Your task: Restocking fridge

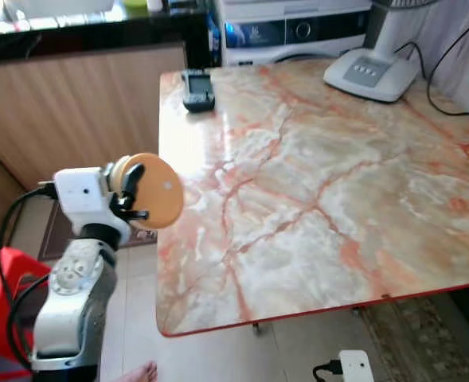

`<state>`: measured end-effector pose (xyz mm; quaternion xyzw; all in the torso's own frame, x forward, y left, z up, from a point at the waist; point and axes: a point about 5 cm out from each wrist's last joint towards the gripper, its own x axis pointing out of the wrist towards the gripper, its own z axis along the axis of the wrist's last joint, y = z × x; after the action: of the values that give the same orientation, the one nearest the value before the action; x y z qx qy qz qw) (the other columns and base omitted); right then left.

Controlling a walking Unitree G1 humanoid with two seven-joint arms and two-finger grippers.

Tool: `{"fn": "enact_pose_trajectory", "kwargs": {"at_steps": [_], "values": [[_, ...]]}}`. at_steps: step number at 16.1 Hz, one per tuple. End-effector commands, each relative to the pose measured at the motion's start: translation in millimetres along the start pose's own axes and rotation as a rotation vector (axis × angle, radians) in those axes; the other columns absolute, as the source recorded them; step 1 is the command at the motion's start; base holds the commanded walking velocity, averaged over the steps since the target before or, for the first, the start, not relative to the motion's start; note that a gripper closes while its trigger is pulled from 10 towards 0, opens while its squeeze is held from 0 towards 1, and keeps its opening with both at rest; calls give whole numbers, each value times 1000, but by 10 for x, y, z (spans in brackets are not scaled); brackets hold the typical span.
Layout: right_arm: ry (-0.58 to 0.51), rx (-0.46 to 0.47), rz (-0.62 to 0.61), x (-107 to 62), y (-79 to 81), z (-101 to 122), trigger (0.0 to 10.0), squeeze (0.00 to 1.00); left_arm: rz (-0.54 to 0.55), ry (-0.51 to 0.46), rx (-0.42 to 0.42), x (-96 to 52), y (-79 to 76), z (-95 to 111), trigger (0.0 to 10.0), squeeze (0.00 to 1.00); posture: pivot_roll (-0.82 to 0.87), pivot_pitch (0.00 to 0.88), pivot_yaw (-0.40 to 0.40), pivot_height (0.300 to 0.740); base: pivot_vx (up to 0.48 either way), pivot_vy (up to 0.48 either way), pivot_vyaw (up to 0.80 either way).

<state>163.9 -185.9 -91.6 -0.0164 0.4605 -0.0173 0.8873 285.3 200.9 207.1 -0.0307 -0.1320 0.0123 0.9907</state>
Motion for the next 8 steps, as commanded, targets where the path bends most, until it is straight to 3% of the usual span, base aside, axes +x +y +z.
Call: {"fn": "enact_pose_trajectory", "kwargs": {"at_steps": [1, 2, 5, 8], "values": [[44, 11, -4, -23, -10, -115, 10000, 0, 20, -36, 3, 39, 31, 63, 10000, 0, 165, 64, 7, 740, 0, -472, -800], [43, 12, -4, -23, -8, -115, 10000, 0, 19, -36, 5, 42, 34, 64, 10000, 0, 165, 60, 9, 740, 0, -472, -800], [45, 15, -3, -22, 10, -118, 10000, 0, 33, -41, -13, 53, 37, 51, 10000, 0, 163, 43, 12, 740, 0, 0, -800], [45, 15, -5, -22, 12, -120, 10000, 0, 36, -43, -12, 63, 48, 51, 10000, 0, 164, 39, 12, 740, 0, -382, -800]]}}
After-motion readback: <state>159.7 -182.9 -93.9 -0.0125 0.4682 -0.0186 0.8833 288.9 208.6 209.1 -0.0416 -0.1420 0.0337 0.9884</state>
